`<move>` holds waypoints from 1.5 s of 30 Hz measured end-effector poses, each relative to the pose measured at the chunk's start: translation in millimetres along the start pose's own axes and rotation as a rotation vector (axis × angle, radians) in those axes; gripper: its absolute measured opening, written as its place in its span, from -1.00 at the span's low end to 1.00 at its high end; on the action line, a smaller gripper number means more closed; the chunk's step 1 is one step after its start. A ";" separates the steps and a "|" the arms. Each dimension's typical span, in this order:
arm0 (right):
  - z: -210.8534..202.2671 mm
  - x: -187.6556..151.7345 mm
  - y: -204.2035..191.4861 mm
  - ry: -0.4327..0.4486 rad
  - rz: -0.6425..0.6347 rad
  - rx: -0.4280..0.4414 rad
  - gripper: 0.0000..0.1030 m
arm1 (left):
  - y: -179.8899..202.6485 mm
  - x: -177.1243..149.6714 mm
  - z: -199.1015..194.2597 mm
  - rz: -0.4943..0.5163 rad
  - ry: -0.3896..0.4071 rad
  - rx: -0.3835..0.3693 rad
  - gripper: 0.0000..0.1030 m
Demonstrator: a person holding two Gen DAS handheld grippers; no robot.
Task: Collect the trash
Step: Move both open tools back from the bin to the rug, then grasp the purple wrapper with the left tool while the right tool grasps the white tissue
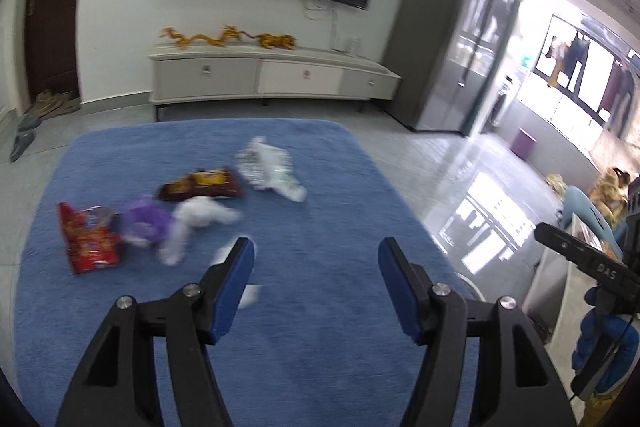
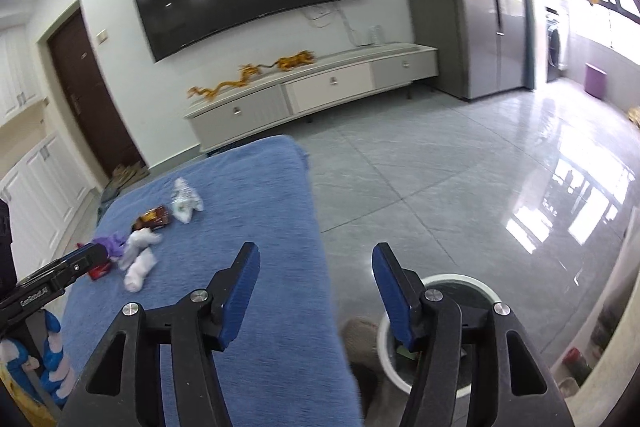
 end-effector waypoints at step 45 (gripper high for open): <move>92.7 -50.5 -197.8 -0.221 -0.224 0.476 -0.54 | -108.7 11.6 2.8 -0.098 -0.018 0.110 -0.57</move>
Point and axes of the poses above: each gripper's, at about its wrist camera, not at the fingertips, and z roughly the way its jaws point, y to its right, x to its top, the point moved 3 cm from there along z, roughly the way its jaws point, and after that the axes turned 9 degrees about -x, right-handed, at the moved point
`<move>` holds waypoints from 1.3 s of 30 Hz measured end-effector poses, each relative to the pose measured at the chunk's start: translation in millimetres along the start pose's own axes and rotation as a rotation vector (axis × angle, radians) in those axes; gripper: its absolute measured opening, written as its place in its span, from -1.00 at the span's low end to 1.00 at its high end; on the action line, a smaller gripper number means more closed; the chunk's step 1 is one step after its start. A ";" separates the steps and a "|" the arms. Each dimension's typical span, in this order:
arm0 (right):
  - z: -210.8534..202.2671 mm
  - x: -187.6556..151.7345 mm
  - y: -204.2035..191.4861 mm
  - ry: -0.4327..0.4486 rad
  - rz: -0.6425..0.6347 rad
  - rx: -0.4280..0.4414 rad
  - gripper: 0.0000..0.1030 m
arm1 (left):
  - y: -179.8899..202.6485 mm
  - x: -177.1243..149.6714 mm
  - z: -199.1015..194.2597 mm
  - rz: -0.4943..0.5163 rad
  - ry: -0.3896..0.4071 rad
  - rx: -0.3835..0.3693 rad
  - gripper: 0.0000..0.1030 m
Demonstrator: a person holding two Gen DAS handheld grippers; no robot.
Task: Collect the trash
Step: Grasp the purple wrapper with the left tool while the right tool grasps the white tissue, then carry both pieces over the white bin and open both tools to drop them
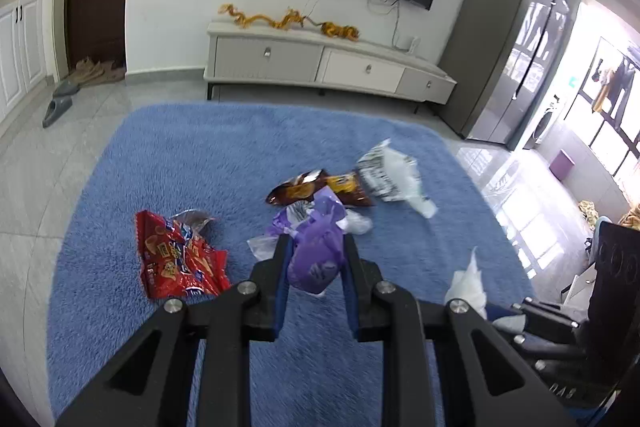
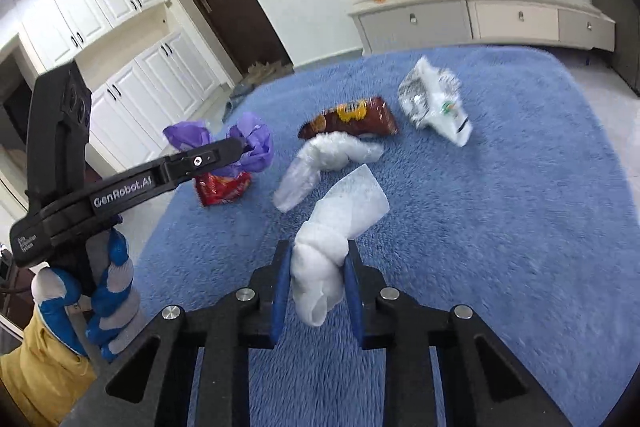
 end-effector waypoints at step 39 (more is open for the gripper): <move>-157.9 -157.3 335.8 0.023 0.526 -0.516 -0.38 | 407.8 -124.3 201.3 0.381 -0.502 -0.400 -0.37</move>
Point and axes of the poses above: each gripper's, at about its wrist camera, not at the fingertips, and z roughly the way its jaws point, y to its right, x to its top, the point moved 3 cm from there along z, roughly the way its jaws point, and after that the axes turned 9 degrees about -x, right-handed, at the moved point
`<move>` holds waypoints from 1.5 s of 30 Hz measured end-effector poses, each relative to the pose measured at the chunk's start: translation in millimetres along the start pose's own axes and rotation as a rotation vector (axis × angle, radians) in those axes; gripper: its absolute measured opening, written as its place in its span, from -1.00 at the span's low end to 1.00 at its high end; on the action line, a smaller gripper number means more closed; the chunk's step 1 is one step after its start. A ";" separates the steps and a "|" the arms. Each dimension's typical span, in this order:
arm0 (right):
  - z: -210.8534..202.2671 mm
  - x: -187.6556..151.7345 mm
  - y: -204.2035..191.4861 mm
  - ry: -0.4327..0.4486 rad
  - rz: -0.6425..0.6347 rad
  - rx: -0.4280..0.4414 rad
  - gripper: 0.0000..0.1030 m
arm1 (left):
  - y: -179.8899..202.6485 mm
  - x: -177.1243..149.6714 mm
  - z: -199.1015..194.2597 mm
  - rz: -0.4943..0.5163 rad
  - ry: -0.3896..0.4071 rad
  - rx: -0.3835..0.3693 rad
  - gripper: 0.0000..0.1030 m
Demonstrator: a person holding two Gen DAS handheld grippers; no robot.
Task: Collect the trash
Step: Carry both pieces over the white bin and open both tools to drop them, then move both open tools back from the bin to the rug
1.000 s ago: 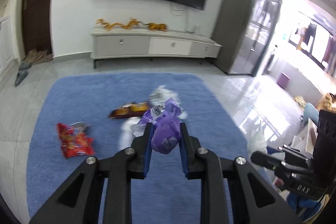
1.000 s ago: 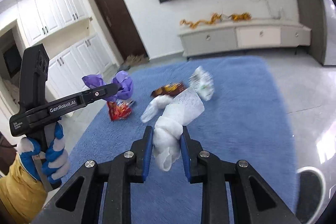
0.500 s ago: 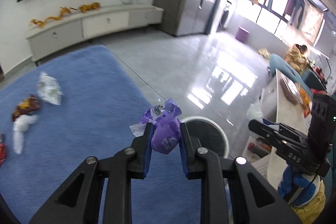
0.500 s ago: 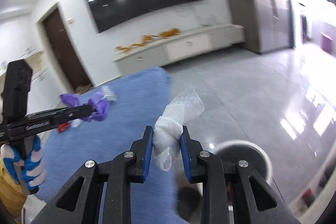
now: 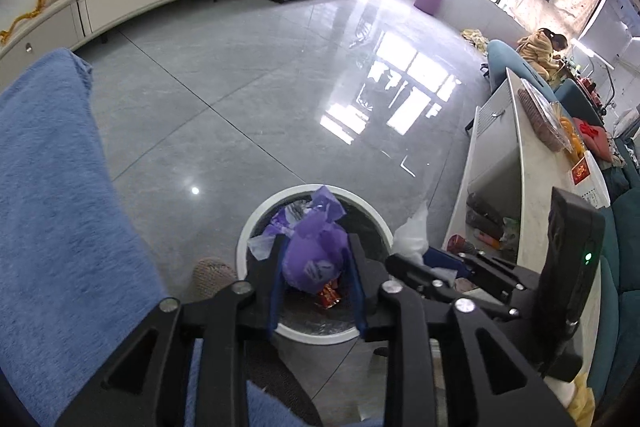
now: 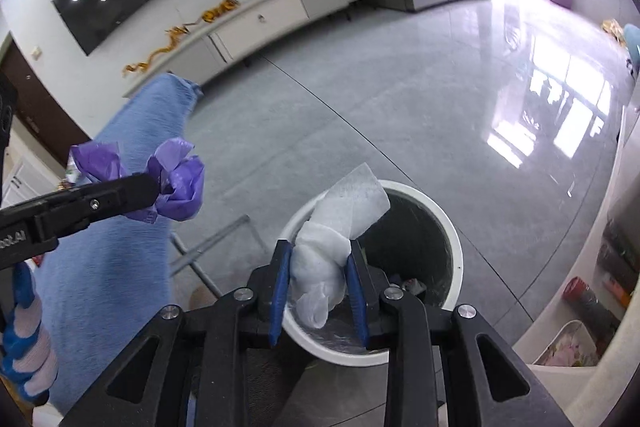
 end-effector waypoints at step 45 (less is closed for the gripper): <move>-149.8 12.2 -37.1 0.339 0.031 -0.127 0.23 | 18.5 -57.7 -181.3 0.093 0.412 0.334 0.17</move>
Point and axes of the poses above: each gripper's, at about its wrist camera, not at the fingertips, and z roughly the way its jaws point, y to its right, x to its top, the point moved 3 cm from there along z, roughly the way its jaws point, and after that the axes turned 9 degrees about -x, right-handed, at the moved point
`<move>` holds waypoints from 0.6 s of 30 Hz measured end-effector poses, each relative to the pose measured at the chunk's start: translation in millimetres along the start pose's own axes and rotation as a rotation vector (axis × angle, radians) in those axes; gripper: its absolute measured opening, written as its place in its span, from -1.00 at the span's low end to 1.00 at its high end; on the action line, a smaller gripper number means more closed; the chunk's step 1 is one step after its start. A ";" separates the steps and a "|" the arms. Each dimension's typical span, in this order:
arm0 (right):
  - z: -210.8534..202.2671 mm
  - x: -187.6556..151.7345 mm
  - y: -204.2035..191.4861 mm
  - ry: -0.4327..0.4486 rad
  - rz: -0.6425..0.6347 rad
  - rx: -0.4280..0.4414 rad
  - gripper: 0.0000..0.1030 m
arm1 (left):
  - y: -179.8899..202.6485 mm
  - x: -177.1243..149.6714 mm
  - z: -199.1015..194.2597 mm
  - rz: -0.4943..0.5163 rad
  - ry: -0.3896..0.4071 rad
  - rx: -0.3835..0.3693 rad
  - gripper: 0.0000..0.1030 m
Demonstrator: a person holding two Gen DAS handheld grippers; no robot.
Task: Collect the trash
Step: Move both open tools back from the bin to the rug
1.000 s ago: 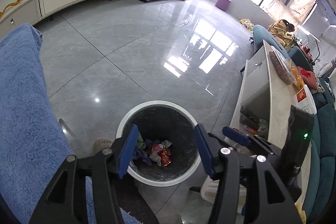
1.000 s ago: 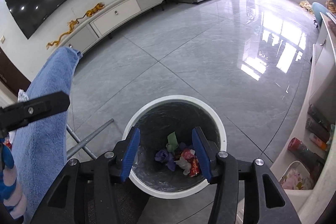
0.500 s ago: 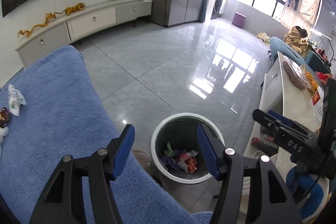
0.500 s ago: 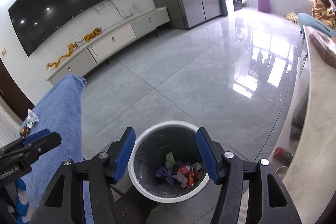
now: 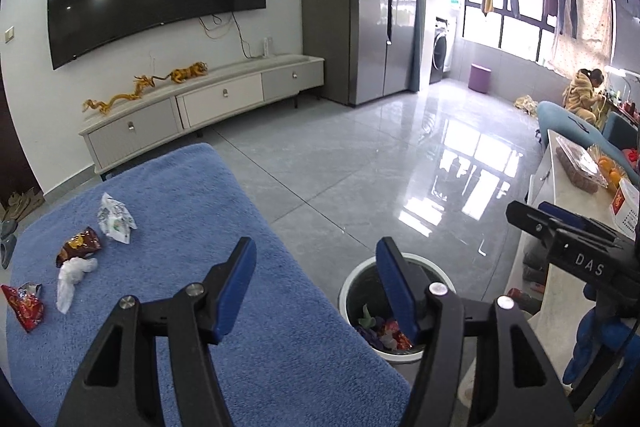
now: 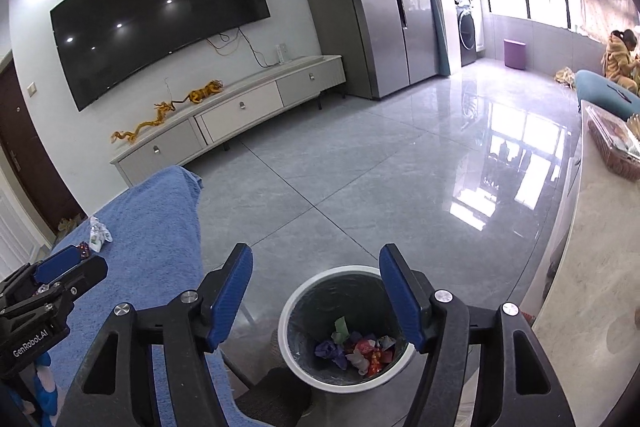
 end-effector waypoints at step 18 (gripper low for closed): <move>-63.1 18.1 -106.4 0.113 -0.191 0.060 0.28 | -104.5 -22.1 -88.5 -0.145 0.166 0.053 0.17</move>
Point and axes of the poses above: each gripper's, at about its wrist camera, not at the fingertips, and z roughly the way its jaws point, y to its right, x to its top, the point moved 3 cm from there along z, roughly the way its jaws point, and after that the axes turned 9 degrees about -x, right-handed, at the moved point
